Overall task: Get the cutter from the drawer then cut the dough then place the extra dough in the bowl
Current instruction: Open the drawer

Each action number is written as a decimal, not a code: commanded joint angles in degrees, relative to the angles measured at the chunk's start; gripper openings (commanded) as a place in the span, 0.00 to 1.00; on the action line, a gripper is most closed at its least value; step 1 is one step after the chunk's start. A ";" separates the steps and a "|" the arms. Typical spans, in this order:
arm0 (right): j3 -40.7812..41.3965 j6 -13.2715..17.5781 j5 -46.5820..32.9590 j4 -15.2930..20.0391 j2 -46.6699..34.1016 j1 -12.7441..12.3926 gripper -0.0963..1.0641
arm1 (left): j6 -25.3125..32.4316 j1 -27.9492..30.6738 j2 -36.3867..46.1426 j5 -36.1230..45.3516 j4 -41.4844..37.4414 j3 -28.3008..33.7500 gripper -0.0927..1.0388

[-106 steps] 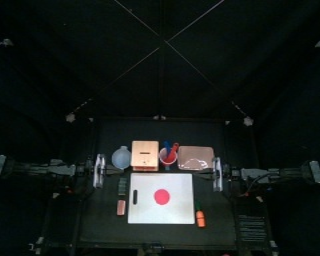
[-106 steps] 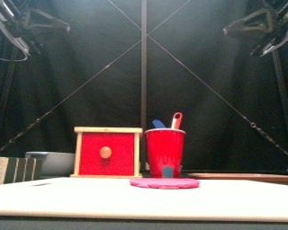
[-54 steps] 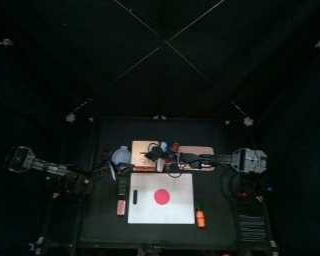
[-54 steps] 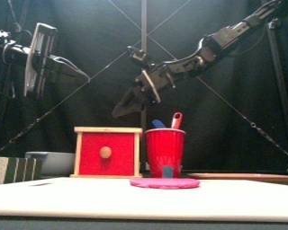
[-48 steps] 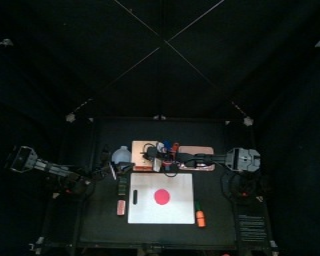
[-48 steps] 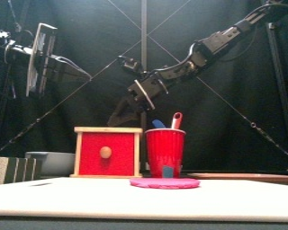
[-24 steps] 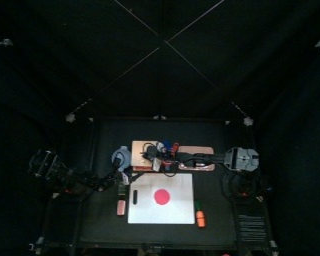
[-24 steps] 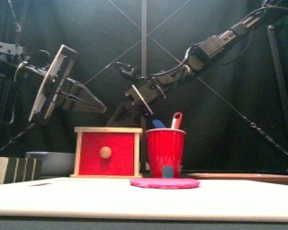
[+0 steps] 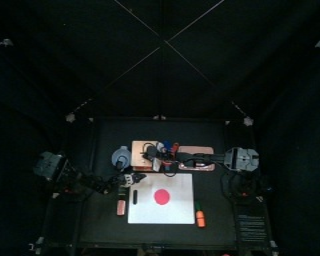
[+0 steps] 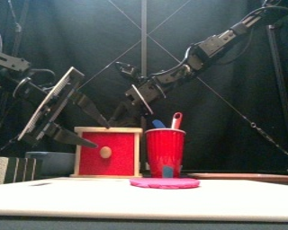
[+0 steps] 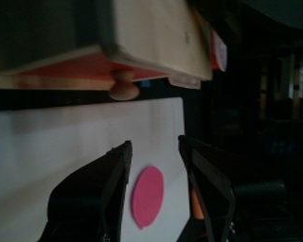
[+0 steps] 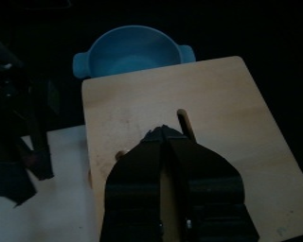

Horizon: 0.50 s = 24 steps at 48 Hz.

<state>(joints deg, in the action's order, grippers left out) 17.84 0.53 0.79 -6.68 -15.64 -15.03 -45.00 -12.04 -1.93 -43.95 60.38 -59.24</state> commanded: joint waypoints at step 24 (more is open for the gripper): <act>-0.88 0.09 0.70 0.26 0.88 0.35 0.10 | 2.02 5.27 -3.60 0.88 -2.46 4.13 0.78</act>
<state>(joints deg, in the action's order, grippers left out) 17.49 0.53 0.97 -6.50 -15.64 -14.77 -43.07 -7.21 -5.54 -42.89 58.36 -56.60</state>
